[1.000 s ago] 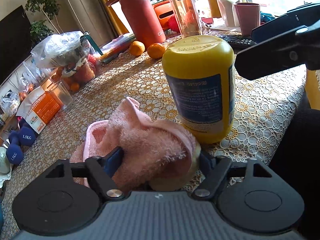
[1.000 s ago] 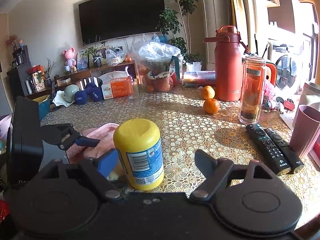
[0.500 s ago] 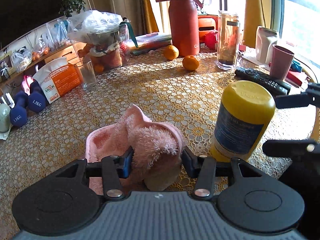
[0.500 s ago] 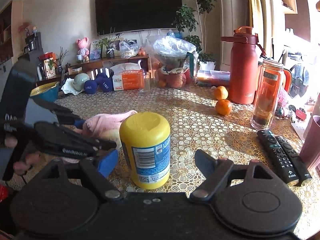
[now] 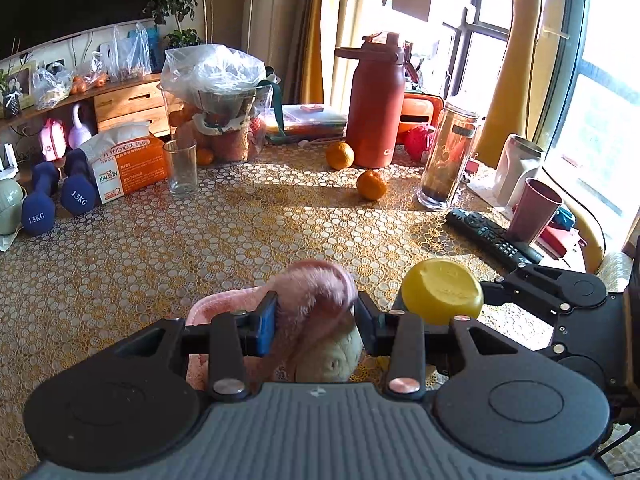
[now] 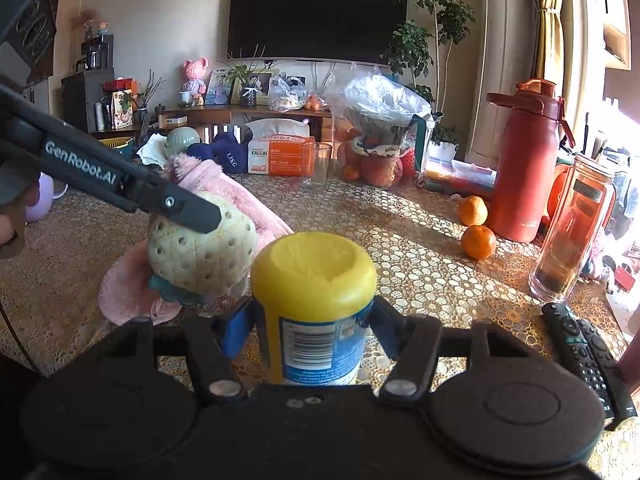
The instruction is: Organize objects
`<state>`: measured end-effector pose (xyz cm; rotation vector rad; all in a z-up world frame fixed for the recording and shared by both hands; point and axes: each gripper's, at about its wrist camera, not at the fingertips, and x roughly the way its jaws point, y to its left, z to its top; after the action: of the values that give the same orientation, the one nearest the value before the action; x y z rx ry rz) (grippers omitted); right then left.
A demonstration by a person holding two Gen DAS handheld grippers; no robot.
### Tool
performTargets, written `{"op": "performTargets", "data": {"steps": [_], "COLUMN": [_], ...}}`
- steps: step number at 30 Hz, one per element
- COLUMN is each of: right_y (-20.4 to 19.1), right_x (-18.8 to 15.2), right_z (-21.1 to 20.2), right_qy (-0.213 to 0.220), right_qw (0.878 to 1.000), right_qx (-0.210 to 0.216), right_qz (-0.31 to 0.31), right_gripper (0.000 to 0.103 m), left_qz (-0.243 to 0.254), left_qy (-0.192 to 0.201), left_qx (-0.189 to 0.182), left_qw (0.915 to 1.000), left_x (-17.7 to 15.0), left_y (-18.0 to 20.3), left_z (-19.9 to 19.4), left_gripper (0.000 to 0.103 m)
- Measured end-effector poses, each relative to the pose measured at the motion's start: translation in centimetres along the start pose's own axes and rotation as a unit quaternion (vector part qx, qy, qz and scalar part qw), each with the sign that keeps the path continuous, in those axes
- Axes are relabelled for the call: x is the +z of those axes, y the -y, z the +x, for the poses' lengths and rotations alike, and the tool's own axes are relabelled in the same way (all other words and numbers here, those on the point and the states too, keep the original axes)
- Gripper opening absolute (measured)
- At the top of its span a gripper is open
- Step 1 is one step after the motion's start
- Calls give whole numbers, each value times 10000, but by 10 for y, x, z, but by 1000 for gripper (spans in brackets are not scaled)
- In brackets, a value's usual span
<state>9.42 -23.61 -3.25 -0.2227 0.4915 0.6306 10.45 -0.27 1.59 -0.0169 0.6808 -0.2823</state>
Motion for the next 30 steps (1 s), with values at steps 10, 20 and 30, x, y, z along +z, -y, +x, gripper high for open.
{"op": "performTargets", "data": {"steps": [10,20,30], "right_y": [3,11,12], "right_x": [1,2,4], "right_z": [0,1,1], "right_qy": [-7,-59,-98], "right_qw": [10000,9996,9995], "right_qx": [39,163,171], "right_qz": [63,238,261], "right_gripper": [61,62,62], "left_qz": [958,2140,3105], "left_qy": [61,19,-120], "left_qx": [476,500,723], "left_qw": [9942,9755,9477], "left_x": [-16,-64,-105], "left_y": [22,59,92], "left_z": [6,-1,23], "left_gripper": [46,81,81]}}
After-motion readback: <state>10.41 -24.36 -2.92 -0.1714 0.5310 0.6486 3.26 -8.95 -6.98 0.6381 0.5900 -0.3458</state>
